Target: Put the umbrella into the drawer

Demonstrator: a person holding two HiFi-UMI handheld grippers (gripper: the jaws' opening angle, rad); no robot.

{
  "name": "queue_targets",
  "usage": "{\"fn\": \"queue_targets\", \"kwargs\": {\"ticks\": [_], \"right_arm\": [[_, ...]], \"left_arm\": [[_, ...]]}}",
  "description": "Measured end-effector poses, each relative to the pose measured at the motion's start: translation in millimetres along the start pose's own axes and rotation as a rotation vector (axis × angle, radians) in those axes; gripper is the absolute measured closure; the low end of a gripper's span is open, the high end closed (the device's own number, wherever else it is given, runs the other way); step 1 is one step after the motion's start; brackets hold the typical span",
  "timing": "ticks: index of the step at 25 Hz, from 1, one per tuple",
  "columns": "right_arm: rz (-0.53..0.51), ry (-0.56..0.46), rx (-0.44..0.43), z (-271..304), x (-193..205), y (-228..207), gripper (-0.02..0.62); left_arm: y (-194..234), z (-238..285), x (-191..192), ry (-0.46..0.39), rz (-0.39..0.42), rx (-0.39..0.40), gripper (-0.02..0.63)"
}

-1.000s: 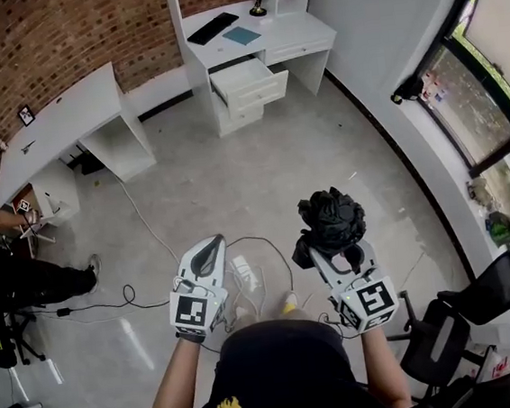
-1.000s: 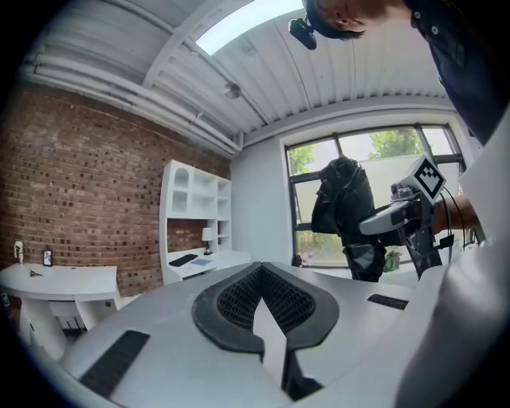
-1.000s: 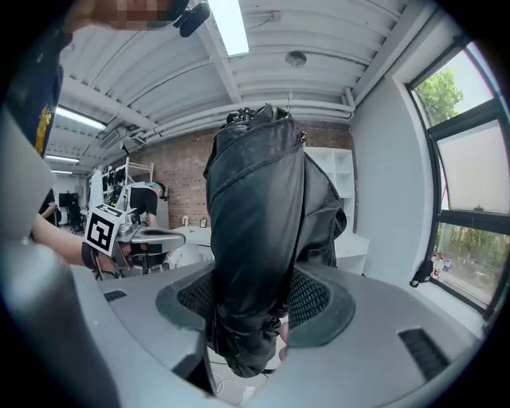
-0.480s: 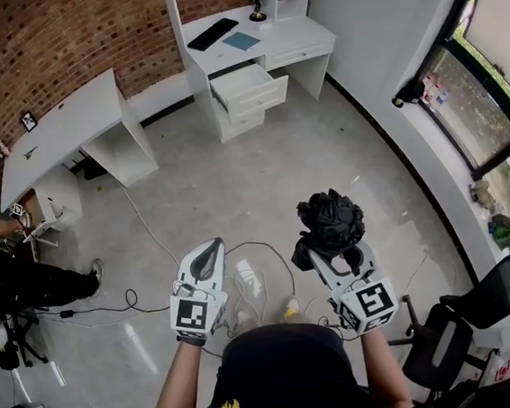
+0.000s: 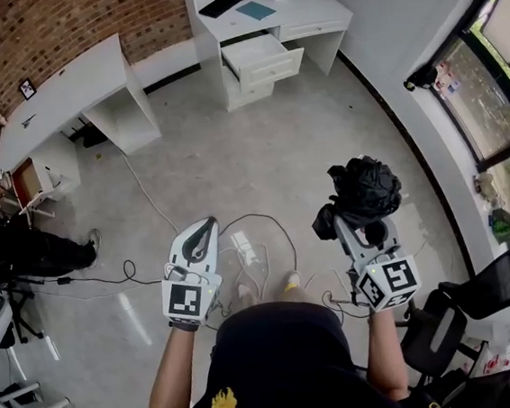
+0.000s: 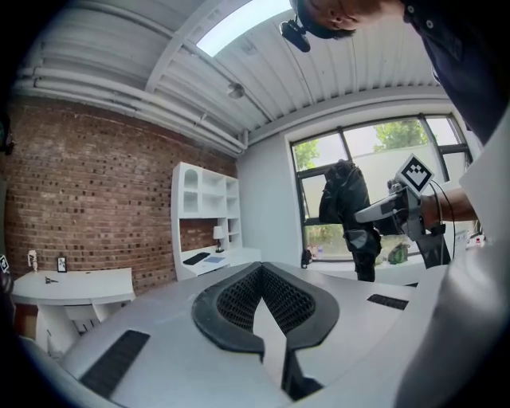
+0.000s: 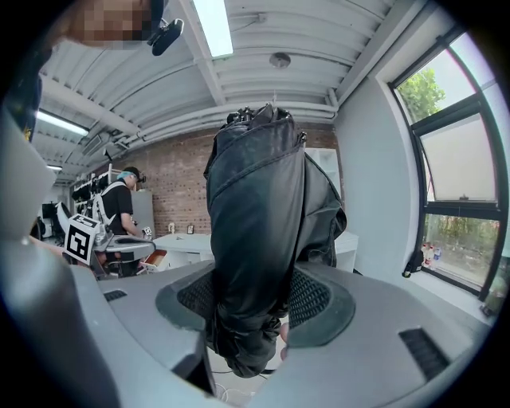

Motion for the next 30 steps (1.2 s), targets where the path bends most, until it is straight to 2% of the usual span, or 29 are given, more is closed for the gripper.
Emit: {"fn": "queue_targets", "kwargs": {"ticks": [7, 11, 12, 15, 16, 22, 26, 30], "right_arm": [[0.097, 0.002, 0.051, 6.1, 13.9, 33.7, 0.367], [0.099, 0.032, 0.085, 1.7, 25.8, 28.0, 0.367], [0.105, 0.035, 0.089, 1.6, 28.8, 26.0, 0.367], [0.112, 0.036, 0.082, 15.4, 28.4, 15.1, 0.367], [0.108, 0.038, 0.078, 25.4, 24.8, 8.2, 0.367], [0.087, 0.067, 0.046, 101.3, -1.8, -55.7, 0.367], [0.068, 0.086, 0.013, 138.1, -16.8, -101.9, 0.367], [0.049, 0.107, 0.0, 168.2, -27.8, -145.0, 0.367]], "left_arm": [[55.8, -22.6, 28.2, 0.035, -0.025, -0.014, 0.592], [53.0, -16.4, 37.6, 0.056, -0.023, 0.013, 0.592], [51.1, -13.8, 38.3, 0.046, -0.056, 0.019, 0.592], [58.0, 5.1, 34.3, -0.015, -0.225, 0.016, 0.592], [63.2, 17.2, 32.1, -0.023, -0.24, 0.008, 0.592], [92.5, 115.4, 20.3, 0.009, -0.141, -0.032, 0.592], [94.5, 179.2, 3.9, 0.019, -0.084, -0.04, 0.592], [87.0, 229.5, -4.8, 0.031, -0.092, -0.044, 0.592]]}}
Point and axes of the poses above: the fingertips, and each gripper's own axes: z forward along the fingers, y to its left, x out of its underside, the point moved 9 cm from there along -z, backward along the fingers, and after that the axes turned 10 degrees about z, right-handed, at the moved point
